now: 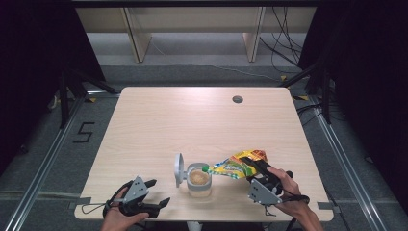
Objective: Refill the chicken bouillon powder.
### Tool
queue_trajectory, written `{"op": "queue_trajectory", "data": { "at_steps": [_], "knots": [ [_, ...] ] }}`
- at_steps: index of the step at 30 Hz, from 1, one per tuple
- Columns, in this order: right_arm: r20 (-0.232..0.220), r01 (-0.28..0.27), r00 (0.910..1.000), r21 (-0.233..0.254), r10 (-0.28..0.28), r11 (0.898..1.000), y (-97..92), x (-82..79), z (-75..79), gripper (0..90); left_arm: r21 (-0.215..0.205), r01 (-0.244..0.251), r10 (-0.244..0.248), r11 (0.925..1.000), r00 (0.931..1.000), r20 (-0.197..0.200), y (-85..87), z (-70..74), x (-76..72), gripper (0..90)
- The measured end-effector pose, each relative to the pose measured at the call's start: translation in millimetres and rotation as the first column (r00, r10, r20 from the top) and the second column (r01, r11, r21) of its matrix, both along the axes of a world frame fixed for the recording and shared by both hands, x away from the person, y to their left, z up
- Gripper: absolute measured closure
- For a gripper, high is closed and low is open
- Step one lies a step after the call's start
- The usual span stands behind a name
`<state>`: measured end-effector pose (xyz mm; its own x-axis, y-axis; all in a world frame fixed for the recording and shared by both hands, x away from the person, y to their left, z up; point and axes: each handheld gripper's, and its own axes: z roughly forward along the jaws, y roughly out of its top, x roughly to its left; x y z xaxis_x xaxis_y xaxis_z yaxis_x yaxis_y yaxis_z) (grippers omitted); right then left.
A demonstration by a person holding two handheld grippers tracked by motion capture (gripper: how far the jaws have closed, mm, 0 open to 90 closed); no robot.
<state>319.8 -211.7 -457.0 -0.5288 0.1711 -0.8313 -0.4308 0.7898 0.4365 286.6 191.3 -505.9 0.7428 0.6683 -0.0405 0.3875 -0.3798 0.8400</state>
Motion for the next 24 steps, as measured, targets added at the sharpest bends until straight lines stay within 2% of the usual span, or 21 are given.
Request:
{"op": "queue_trajectory", "data": {
  "at_steps": [2,3,4,5,6,9,10,12,13,14,15,16,17,18,20,21,23,24],
  "knots": [
    [-0.038,-0.006,0.9993,0.053,0.008,0.999,-3.1,2.2,-0.5,61.5,0.002,0.001,-0.001,1.0,1.0,-0.001,-0.1,0.0,0.0,20.1],
    [-0.071,0.013,0.9975,0.083,-0.007,0.996,-4.6,1.6,-1.8,61.7,0.002,0.001,-0.001,1.0,1.0,0.001,-0.3,0.1,-0.1,20.1],
    [-0.066,-0.002,0.9978,0.091,0.008,0.996,-6.5,5.5,-1.0,62.1,0.006,0.005,-0.005,1.0,1.0,0.007,-0.2,0.4,0.1,20.1],
    [-0.098,0.011,0.9952,0.126,0.001,0.992,-8.2,6.8,-2.4,62.4,-0.003,0.002,-0.002,1.0,1.0,0.004,-0.9,0.3,-0.1,20.1],
    [-0.112,0.017,0.9937,0.154,0.001,0.988,-9.3,8.3,-3.7,62.9,-0.004,0.003,-0.003,1.0,1.0,0.004,-0.8,0.4,-0.1,20.2],
    [-0.148,0.014,0.9888,0.201,0.017,0.979,-11.3,12.7,-6.2,63.8,-0.002,0.001,-0.001,1.0,1.0,0.001,-0.1,0.3,0.1,20.2],
    [-0.155,0.0,0.9875,0.199,0.031,0.98,-11.6,14.7,-6.4,64.1,-0.002,0.002,-0.002,1.0,1.0,0.002,-0.1,0.2,0.2,20.2],
    [-0.183,0.011,0.9825,0.233,0.033,0.972,-11.9,16.6,-10.0,64.5,-0.003,0.005,-0.005,1.0,1.0,0.006,-0.4,0.6,0.1,20.2],
    [-0.177,-0.002,0.9831,0.242,0.046,0.97,-12.0,19.3,-11.3,64.8,0.002,0.005,-0.005,1.0,1.0,0.003,-0.2,0.8,0.0,20.2],
    [-0.233,0.009,0.9705,0.297,0.063,0.955,-12.2,19.0,-14.4,65.1,0.001,0.009,-0.009,1.0,0.9999,0.005,-0.1,0.9,-0.1,20.3],
    [-0.25,0.011,0.9657,0.312,0.071,0.95,-12.9,20.5,-15.2,65.3,0.008,0.008,-0.008,0.9999,0.9999,0.011,0.2,1.1,0.0,20.3],
    [-0.25,0.007,0.9648,0.333,0.081,0.943,-13.7,23.0,-16.4,65.6,0.0,0.008,-0.008,1.0,0.9999,0.008,-0.3,0.8,-0.1,20.3],
    [-0.267,0.018,0.9599,0.366,0.087,0.93,-15.4,26.7,-18.5,65.7,-0.004,0.005,-0.005,1.0,1.0,0.009,-0.9,0.4,0.0,20.3],
    [-0.281,0.027,0.9555,0.383,0.089,0.924,-16.6,29.3,-19.8,65.9,0.016,0.009,-0.009,0.9998,0.9999,0.005,-0.1,0.8,0.5,20.3],
    [-0.314,0.053,0.9447,0.433,0.095,0.9,-20.2,37.7,-23.7,66.4,0.022,0.01,-0.011,0.9997,0.9999,0.009,-0.7,0.9,0.3,20.3],
    [-0.325,0.065,0.9409,0.448,0.095,0.892,-21.1,40.1,-24.9,66.5,0.001,0.011,-0.011,0.9999,0.9999,0.003,-1.7,0.9,-0.6,20.3],
    [-0.342,0.09,0.9355,0.468,0.086,0.879,-23.7,46.3,-28.0,67.0,0.008,0.011,-0.011,0.9999,0.9999,0.012,-0.4,1.6,-0.1,20.3],
    [-0.364,0.112,0.9274,0.488,0.085,0.866,-25.7,47.5,-29.4,67.2,0.005,0.013,-0.014,0.9999,0.9998,0.014,0.1,1.8,0.0,20.3]
  ]
}}
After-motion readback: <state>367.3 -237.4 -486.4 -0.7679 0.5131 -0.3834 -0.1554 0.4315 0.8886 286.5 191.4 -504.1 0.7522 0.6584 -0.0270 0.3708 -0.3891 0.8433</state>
